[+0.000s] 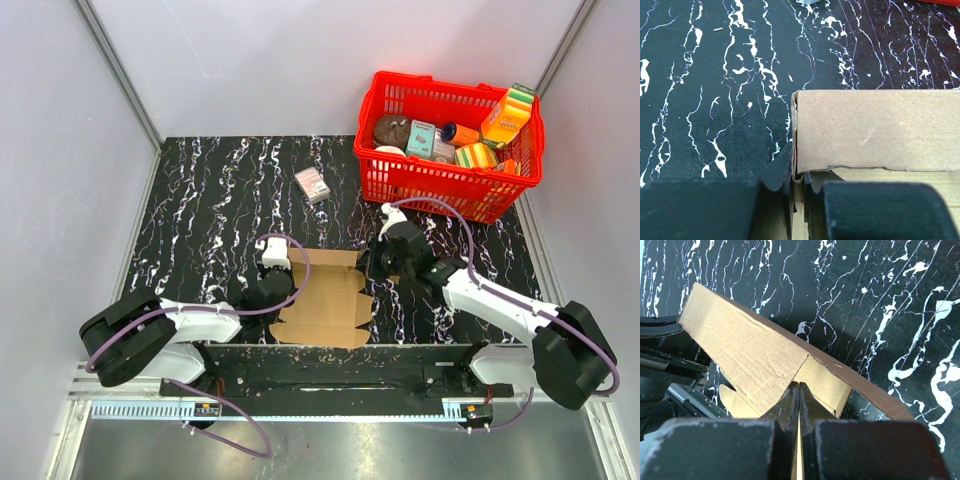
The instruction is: Fold the paper box
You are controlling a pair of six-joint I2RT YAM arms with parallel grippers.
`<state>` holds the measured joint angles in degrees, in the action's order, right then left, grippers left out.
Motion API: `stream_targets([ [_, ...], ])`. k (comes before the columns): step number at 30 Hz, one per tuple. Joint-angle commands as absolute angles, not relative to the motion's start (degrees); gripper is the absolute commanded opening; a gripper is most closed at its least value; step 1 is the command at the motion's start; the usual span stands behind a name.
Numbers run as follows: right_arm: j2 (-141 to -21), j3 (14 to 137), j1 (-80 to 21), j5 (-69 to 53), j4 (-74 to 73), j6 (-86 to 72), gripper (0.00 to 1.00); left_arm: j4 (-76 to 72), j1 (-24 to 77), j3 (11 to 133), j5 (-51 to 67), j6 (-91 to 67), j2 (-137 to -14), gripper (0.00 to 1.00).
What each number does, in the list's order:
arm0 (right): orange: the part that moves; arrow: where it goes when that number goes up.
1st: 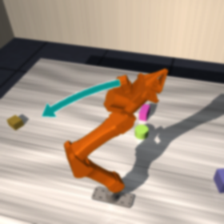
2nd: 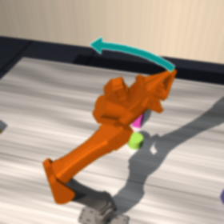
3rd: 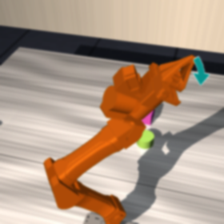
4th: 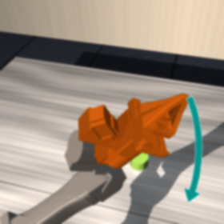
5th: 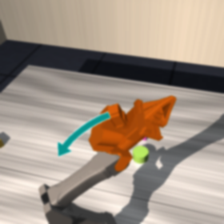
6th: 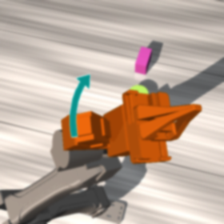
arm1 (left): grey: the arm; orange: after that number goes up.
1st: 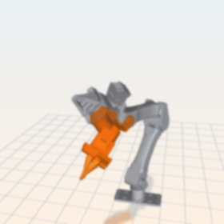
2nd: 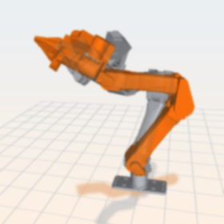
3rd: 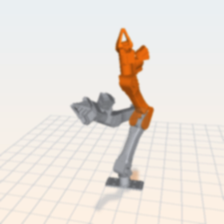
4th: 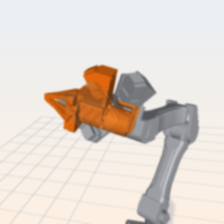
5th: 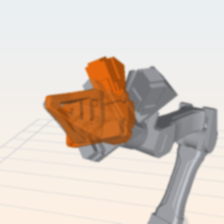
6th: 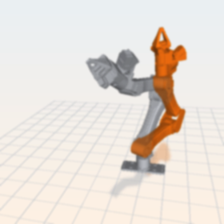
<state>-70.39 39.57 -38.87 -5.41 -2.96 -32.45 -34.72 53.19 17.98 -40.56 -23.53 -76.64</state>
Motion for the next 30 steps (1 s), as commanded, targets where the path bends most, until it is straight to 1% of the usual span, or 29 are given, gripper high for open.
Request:
stream_targets([
  [1,-71.28,39.11,-38.76,-8.26,3.78,-35.50,0.01,-38.23,53.35,19.69,-40.25,-23.55,-76.82,0.00],
  [10,-71.02,38.05,-38.85,-7.91,5.72,-37.18,0.01,-38.15,53.35,19.42,-40.43,-23.91,-76.82,0.00],
  [13,-69.97,40.25,-38.85,-4.58,0.36,-34.38,0.03,-37.44,53.35,19.42,-41.48,-24.08,-77.17,0.00],
  [14,-69.53,40.86,-38.85,-2.22,-4.52,-33.58,0.04,-36.83,53.44,19.42,-42.01,-24.43,-77.43,0.00],
  [15,-68.74,41.83,-38.76,-0.89,-6.22,-32.79,0.04,-36.65,53.35,19.34,-42.97,-24.35,-77.61,0.00],
  [18,-65.84,43.06,-38.85,3.51,-11.50,-29.98,0.14,-36.65,53.35,19.16,-44.38,-24.00,-78.48,0.00],
  [19,-64.18,43.24,-38.85,4.30,-12.56,-29.01,0.21,-36.65,53.35,19.25,-44.56,-23.73,-78.83,0.00],
  [20,-63.29,43.33,-38.76,5.18,-13.79,-28.48,0.25,-36.91,53.35,19.25,-44.65,-23.21,-79.36,0.00],
  [23,-59.95,43.24,-38.76,5.45,-14.76,-27.16,0.32,-37.88,53.35,19.25,-44.65,-22.33,-80.59,0.01],
  [25,-57.76,42.98,-38.76,6.06,-15.11,-27.42,0.33,-38.23,53.35,19.07,-44.65,-21.89,-81.12,0.03],
  [26,-57.22,42.98,-38.85,6.24,-15.38,-27.33,0.34,-38.49,53.35,19.07,-44.65,-21.97,-81.47,0.09],
  [29,-55.90,42.72,-38.85,6.59,-15.64,-27.42,0.35,-39.37,53.35,18.72,-44.39,-21.97,-82.09,0.16],
  [30,-55.72,42.71,-38.76,6.59,-15.73,-27.33,0.35,-39.46,53.35,18.72,-44.30,-21.97,-82.18,0.21],
])
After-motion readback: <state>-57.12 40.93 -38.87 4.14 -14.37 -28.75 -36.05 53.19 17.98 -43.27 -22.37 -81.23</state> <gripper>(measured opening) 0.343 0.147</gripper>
